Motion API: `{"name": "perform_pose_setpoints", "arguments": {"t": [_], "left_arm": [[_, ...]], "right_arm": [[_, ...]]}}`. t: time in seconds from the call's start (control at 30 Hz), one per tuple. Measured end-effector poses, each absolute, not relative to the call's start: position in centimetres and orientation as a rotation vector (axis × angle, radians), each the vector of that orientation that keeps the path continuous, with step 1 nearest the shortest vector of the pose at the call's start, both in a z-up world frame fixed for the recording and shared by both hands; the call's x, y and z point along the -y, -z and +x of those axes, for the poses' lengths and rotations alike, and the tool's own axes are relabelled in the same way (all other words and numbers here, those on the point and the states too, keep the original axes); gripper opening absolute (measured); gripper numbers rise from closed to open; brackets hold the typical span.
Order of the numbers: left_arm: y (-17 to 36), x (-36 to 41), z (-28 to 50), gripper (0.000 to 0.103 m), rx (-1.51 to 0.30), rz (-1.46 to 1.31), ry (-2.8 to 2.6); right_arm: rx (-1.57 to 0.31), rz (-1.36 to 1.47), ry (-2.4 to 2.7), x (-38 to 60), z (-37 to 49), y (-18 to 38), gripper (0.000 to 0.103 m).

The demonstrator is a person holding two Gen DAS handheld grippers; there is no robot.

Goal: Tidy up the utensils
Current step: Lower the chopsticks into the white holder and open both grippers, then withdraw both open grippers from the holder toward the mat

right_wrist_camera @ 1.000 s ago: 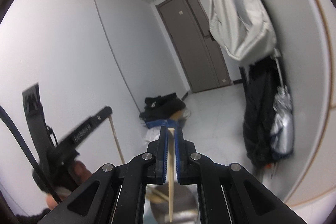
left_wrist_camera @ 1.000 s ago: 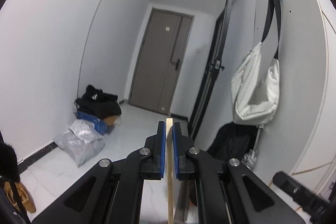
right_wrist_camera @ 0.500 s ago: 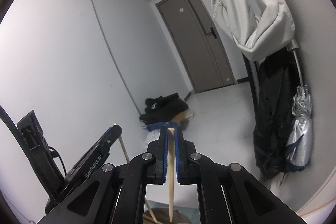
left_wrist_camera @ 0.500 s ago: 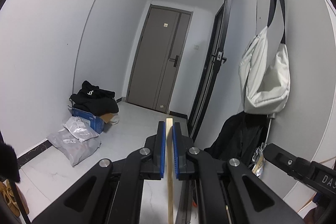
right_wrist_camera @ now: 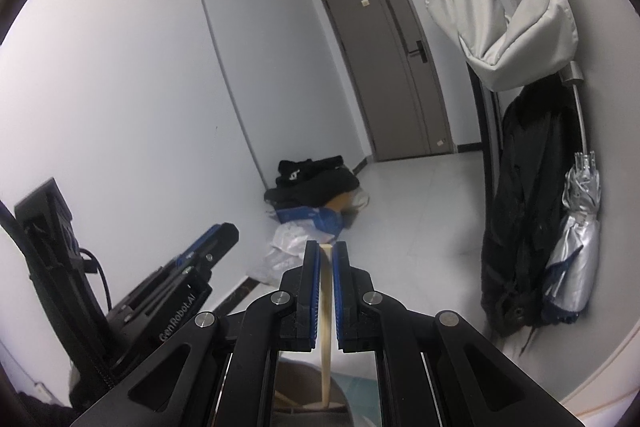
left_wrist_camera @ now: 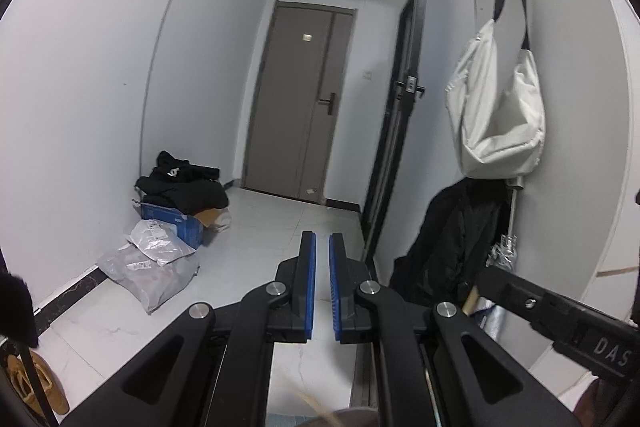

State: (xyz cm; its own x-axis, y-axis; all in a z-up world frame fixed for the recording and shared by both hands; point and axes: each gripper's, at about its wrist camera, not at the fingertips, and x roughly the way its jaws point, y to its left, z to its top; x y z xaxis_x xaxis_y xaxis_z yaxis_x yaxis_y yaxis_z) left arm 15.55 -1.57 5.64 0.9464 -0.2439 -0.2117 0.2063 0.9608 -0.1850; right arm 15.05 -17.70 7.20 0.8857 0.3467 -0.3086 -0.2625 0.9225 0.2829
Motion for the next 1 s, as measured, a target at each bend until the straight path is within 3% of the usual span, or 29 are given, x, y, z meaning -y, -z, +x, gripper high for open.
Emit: {"name": "perform_pose_setpoints", "arguments": {"t": [0.6, 0.77, 0.9, 1.0], "left_arm": [[-5.2, -3.5, 13.4, 0.006, -0.480, -0.172, 0.200], [-5.0, -4.2, 11.9, 0.046, -0.508, -0.172, 0.170], [-5.0, -4.7, 10.5, 0.059, -0.520, -0.171, 0.145], [-5.0, -5.0, 9.4, 0.062, -0.528, -0.168, 0.135]], "right_arm": [[-0.584, 0.143, -0.418, 12.0, 16.7, -2.6, 0.009], [-0.657, 0.164, -0.457, 11.2, 15.8, -1.2, 0.013], [-0.628, 0.203, -0.445, 11.7, 13.5, -1.5, 0.034], [-0.601, 0.221, -0.411, 12.2, 11.5, -2.0, 0.040]]}}
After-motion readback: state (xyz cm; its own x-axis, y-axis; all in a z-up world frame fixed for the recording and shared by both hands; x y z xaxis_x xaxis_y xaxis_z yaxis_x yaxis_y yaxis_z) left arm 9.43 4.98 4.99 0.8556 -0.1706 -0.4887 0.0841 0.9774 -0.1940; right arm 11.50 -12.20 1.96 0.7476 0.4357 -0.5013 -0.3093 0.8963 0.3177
